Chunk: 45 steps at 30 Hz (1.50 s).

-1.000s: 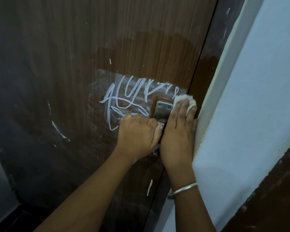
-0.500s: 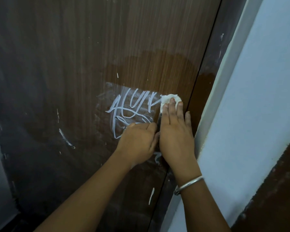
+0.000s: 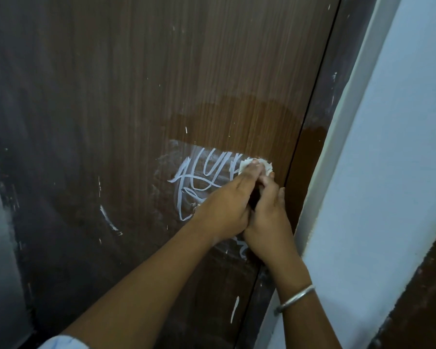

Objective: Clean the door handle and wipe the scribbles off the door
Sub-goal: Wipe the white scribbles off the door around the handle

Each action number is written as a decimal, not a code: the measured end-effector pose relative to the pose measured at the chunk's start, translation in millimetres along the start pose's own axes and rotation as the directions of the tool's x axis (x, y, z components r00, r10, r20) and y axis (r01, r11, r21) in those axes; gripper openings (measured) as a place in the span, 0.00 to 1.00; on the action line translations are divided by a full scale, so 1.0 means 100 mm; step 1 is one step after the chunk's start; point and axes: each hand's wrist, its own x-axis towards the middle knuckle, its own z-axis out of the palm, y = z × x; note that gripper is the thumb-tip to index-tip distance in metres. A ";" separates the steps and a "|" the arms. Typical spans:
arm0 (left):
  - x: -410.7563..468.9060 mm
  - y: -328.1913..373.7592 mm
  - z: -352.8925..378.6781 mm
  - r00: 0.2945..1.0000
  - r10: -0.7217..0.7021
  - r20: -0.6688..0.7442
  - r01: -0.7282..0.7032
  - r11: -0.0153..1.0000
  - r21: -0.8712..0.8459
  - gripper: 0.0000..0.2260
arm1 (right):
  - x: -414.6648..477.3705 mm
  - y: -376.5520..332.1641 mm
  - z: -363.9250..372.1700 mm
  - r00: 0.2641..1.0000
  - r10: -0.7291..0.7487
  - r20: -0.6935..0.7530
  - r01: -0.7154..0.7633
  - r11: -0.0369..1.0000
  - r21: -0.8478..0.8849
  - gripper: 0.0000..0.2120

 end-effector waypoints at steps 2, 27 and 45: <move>0.00 -0.03 0.04 0.999 0.012 0.040 -0.014 0.999 0.042 0.28 | -0.07 0.00 0.01 0.976 0.004 -0.219 0.003 0.999 0.034 0.23; 0.12 -0.47 -0.26 0.955 0.069 0.287 -0.233 0.775 0.588 0.35 | -0.29 0.05 0.46 0.950 -0.077 -0.302 0.045 0.993 -0.110 0.13; -0.04 -0.56 -0.30 0.980 -0.010 0.197 -0.116 0.779 0.616 0.36 | -0.22 -0.10 0.43 0.961 -0.032 -0.273 -0.055 0.951 -0.304 0.11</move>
